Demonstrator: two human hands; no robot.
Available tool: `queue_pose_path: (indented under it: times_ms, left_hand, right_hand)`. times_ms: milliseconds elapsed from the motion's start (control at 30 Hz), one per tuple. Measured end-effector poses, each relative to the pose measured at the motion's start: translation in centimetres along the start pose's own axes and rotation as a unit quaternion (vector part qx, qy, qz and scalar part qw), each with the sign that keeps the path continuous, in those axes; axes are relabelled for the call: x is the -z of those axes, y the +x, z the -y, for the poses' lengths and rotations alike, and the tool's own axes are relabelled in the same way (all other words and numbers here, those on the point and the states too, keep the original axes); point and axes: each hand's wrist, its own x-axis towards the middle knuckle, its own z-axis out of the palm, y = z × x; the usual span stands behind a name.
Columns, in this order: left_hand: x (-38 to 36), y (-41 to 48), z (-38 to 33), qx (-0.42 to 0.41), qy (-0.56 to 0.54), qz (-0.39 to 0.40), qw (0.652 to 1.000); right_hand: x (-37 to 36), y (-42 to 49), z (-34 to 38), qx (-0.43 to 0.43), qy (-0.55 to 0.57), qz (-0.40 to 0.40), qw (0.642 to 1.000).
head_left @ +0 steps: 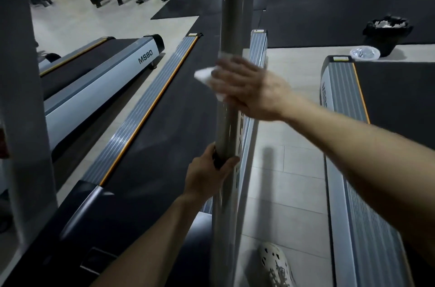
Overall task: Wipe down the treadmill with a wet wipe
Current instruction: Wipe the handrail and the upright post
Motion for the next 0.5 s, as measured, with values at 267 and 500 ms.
queue_pose_path:
  times_ms: [267, 500]
  left_hand:
    - [-2.1, -4.2, 2.4, 0.078, -0.13, 0.053, 0.987]
    - [-6.0, -5.9, 4.2, 0.11, -0.048, -0.05, 0.992]
  right_hand:
    - [-2.5, -5.8, 10.4, 0.02, 0.082, 0.068, 0.994]
    - [-3.7, -3.5, 8.3, 0.043, 0.058, 0.009, 0.997]
